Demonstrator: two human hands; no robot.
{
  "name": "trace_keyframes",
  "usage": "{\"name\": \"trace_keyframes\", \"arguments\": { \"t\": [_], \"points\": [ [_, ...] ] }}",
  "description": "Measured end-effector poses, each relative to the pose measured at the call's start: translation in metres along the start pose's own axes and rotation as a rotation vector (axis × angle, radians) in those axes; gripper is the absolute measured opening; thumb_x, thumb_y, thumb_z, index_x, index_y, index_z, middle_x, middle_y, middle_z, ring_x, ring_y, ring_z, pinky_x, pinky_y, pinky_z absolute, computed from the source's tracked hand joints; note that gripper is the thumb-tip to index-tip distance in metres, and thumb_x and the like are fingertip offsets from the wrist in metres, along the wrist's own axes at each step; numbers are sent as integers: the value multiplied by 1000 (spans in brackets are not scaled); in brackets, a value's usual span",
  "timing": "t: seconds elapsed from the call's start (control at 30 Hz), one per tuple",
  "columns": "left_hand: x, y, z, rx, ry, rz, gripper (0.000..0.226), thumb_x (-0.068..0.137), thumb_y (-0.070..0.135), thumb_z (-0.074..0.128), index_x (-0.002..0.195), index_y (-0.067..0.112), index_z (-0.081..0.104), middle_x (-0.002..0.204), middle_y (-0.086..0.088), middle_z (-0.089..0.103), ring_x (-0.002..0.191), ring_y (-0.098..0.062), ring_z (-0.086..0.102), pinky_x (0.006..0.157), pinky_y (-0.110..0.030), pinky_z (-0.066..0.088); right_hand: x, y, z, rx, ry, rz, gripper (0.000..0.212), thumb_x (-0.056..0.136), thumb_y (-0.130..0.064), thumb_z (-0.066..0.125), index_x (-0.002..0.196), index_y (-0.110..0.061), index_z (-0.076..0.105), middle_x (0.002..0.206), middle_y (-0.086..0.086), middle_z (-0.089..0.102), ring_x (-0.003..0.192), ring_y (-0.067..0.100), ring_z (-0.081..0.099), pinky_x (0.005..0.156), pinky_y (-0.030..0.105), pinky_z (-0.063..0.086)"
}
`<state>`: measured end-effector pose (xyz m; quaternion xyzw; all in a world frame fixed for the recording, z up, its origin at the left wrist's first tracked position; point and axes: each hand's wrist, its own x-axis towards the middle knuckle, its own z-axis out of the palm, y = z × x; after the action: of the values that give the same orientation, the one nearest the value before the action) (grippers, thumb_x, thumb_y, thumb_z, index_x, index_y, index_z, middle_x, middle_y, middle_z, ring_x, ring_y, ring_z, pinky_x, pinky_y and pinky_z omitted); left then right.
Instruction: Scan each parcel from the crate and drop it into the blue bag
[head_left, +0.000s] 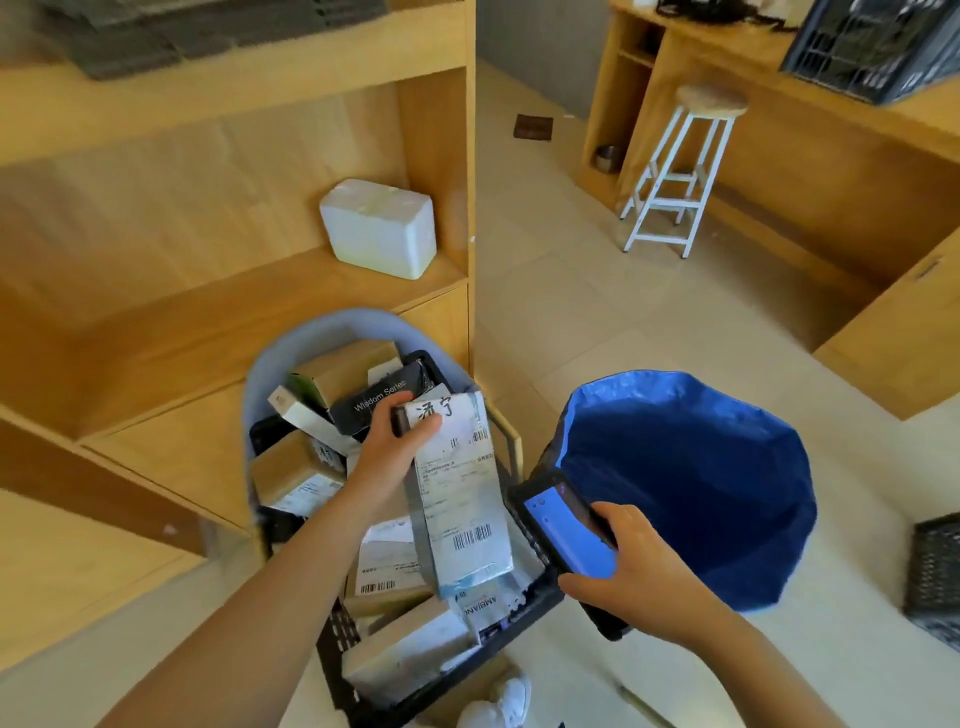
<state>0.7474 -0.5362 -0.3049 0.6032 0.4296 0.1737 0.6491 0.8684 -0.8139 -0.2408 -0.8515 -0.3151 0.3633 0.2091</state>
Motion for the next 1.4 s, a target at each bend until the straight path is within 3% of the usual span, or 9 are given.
{"name": "trace_keyframes", "arguments": {
  "t": [0.07, 0.23, 0.4, 0.53, 0.7, 0.87, 1.0, 1.17, 1.4],
  "points": [
    [-1, 13, -11, 14, 22, 61, 65, 73, 47, 72, 130, 31, 45, 117, 0, 62, 105, -18, 64, 91, -40, 52, -2, -15, -4, -46, -36, -38, 61, 71, -57, 74, 120, -37, 44, 113, -19, 43, 93, 6, 57, 70, 22, 52],
    [-3, 38, -43, 49, 96, 154, 54, 87, 39, 71, 132, 31, 42, 114, 8, 62, 104, -10, 63, 81, -30, 51, -3, -46, 3, -162, -74, -109, 59, 69, -63, 71, 114, -32, 48, 108, -16, 47, 87, 8, 58, 72, 25, 51],
    [-6, 47, -69, 16, 131, 210, 53, 88, 35, 71, 130, 31, 39, 120, 8, 56, 114, -17, 59, 90, -34, 50, 3, -64, 14, -212, -87, -131, 57, 68, -63, 71, 110, -31, 49, 104, -14, 47, 84, 9, 58, 68, 24, 49],
    [-10, 47, -83, -5, 140, 205, 64, 78, 48, 75, 130, 36, 40, 126, 5, 57, 113, -15, 61, 96, -46, 52, 6, -70, 21, -217, -89, -156, 55, 64, -65, 70, 105, -34, 50, 101, -16, 47, 81, 7, 57, 64, 22, 46],
    [-12, 49, -92, -23, 149, 199, 55, 65, 58, 77, 109, 57, 44, 125, 5, 58, 111, -19, 64, 93, -52, 54, 7, -72, 25, -256, -96, -168, 57, 64, -67, 68, 107, -34, 49, 100, -15, 46, 82, 8, 55, 65, 22, 45],
    [-15, 48, -94, -24, 138, 206, 54, 68, 55, 75, 112, 54, 44, 126, 4, 57, 110, -20, 64, 92, -52, 54, 6, -73, 28, -274, -107, -166, 59, 67, -66, 69, 111, -33, 49, 101, -15, 46, 81, 8, 56, 65, 22, 45],
    [-12, 45, -94, -16, 132, 190, 57, 78, 47, 73, 125, 40, 42, 122, 4, 58, 110, -19, 63, 95, -51, 53, 2, -70, 32, -273, -98, -166, 57, 70, -64, 69, 113, -32, 49, 101, -15, 45, 82, 8, 54, 67, 22, 44],
    [-8, 43, -81, 46, 130, 195, 46, 91, 37, 67, 129, 29, 42, 116, 8, 57, 111, -16, 59, 87, -31, 49, -6, -59, 34, -220, -69, -115, 59, 72, -63, 71, 117, -34, 47, 107, -15, 45, 89, 8, 57, 73, 22, 49],
    [-4, 39, -43, 135, 28, 128, 37, 94, 40, 61, 125, 33, 44, 111, 12, 58, 107, -10, 56, 85, -30, 43, -10, -1, 18, -92, -2, 35, 46, 68, -60, 70, 97, -29, 52, 96, -9, 49, 72, 10, 55, 60, 20, 43]
  ]
}}
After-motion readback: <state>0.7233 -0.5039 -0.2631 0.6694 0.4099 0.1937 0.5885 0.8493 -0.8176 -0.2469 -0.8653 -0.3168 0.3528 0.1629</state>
